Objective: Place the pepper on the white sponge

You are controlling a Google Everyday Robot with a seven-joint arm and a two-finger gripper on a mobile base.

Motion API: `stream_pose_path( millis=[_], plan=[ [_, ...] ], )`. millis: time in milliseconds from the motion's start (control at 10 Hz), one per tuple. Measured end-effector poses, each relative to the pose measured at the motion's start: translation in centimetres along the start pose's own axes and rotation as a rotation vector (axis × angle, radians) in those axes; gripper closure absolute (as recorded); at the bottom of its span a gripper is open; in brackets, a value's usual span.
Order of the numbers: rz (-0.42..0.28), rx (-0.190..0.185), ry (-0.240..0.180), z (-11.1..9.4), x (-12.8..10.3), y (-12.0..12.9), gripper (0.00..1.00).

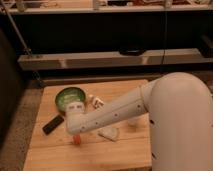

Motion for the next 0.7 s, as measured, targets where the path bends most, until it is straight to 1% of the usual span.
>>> stream_pose_path(
  millis=[200,400,600,700],
  plan=[
    [-0.011,0.044,-0.002,0.6,-0.2,-1.0,0.2],
    [-0.013,0.097,0.004,1.8,-0.1,-1.9,0.2],
    [0.004,0.118,0.001,2.9,-0.3,-1.6,0.2],
    [0.016,0.121,0.0,3.2,-0.2,-1.2,0.2]
  ],
)
